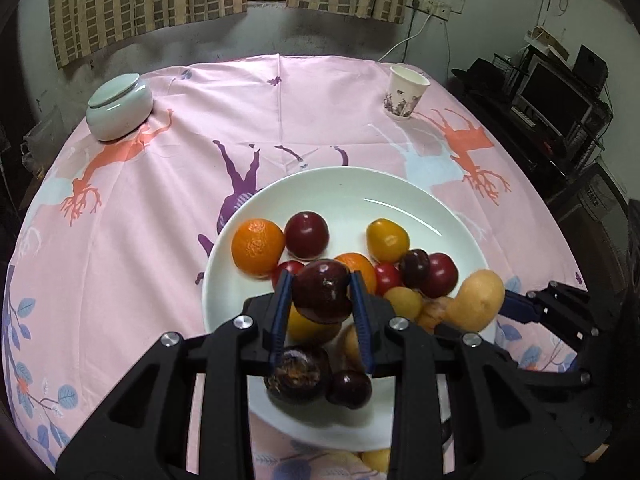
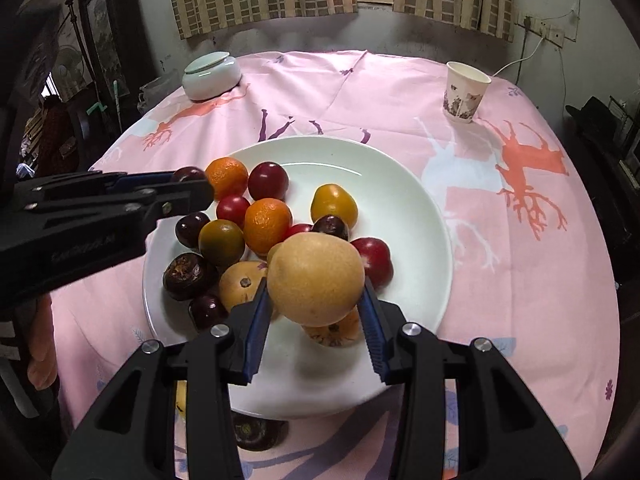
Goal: Organize fruits
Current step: 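Carry the pear and plum over the plate with both grippers, then open both grippers to release the pear and plum onto the plate, then grasp a dark mangosteen with the right gripper while the left grasps a yellow pear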
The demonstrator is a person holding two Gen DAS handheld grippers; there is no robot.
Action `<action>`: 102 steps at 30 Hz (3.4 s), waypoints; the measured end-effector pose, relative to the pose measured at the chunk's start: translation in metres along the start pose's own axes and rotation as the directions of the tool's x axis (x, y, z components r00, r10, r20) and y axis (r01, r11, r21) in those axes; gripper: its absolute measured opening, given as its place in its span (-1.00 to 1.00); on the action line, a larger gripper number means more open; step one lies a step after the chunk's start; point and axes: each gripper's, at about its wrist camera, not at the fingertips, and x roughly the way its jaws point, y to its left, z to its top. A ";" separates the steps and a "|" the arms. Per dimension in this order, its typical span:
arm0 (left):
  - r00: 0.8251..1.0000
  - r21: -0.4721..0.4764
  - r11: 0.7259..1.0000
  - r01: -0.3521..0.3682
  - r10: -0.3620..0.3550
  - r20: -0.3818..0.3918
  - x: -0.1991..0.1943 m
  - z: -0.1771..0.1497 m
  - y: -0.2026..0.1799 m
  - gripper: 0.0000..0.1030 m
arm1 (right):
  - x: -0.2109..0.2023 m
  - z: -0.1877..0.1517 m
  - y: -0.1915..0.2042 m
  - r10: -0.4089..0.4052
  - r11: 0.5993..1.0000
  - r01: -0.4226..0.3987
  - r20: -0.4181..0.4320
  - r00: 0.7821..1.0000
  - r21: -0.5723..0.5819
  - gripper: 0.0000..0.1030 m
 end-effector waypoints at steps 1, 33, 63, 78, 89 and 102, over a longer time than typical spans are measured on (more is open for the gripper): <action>1.000 -0.003 1.000 -0.004 0.004 -0.007 0.006 0.003 0.002 -0.42 | 0.003 0.001 0.001 -0.001 1.000 0.001 -0.005 1.000 -0.003 -0.16; 0.980 -0.067 0.988 -0.136 0.144 0.141 -0.089 -0.104 0.007 0.96 | -0.079 -0.072 0.024 -0.171 0.985 0.173 0.112 0.979 -0.001 0.96; 0.988 -0.133 0.982 -0.137 0.145 0.050 -0.091 -0.177 0.036 0.96 | -0.014 -0.106 0.043 -0.033 0.999 0.032 -0.045 0.998 -0.025 0.34; 0.992 -0.091 0.989 -0.113 0.117 0.039 -0.089 -0.173 0.021 0.96 | -0.016 -0.113 0.038 0.003 1.000 -0.005 -0.073 0.997 -0.022 -0.20; 0.999 0.090 0.995 -0.047 0.047 0.001 -0.044 -0.147 -0.053 0.95 | -0.062 -0.152 -0.019 -0.038 0.995 0.039 -0.011 0.999 0.097 -0.19; 0.997 0.111 0.994 0.012 -0.003 -0.079 -0.006 -0.138 -0.060 0.18 | -0.060 -0.157 -0.033 0.007 0.990 -0.007 -0.001 1.000 0.142 -0.19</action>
